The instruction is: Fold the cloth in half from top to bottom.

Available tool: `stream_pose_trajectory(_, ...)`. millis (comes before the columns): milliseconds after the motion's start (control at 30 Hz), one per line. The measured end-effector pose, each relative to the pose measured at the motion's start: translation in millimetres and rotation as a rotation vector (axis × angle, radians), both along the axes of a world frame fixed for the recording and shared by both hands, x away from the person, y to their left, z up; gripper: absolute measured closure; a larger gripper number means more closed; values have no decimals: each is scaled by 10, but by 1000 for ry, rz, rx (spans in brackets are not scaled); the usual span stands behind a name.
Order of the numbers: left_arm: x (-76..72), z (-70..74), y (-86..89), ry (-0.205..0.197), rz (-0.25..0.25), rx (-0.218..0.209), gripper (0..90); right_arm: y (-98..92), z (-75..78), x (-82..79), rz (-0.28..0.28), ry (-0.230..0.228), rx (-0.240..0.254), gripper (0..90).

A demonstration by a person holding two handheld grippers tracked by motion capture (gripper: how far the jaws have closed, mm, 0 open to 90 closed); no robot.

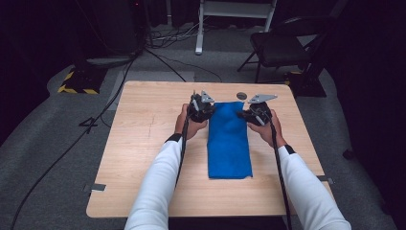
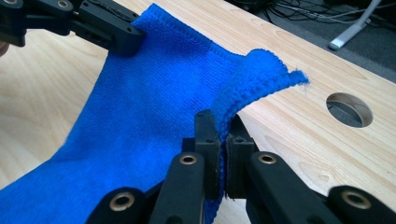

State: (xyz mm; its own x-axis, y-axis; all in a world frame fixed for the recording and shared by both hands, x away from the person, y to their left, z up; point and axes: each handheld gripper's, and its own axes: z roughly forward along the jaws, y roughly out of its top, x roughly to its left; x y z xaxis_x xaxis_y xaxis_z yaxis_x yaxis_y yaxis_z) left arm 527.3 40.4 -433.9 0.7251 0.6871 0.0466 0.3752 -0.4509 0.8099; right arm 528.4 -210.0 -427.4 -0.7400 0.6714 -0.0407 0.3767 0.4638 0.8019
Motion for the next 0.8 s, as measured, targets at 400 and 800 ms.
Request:
stream_pose_trajectory(400, -322, 32, 42, -36, -76, -9, 853, -63, -12, -287, 83, -10, 5, 866)
stream_pose_trajectory(800, -615, -30, 119, -30, -144, 22, 841, -126, -51, -537, 134, 7, 8, 858)
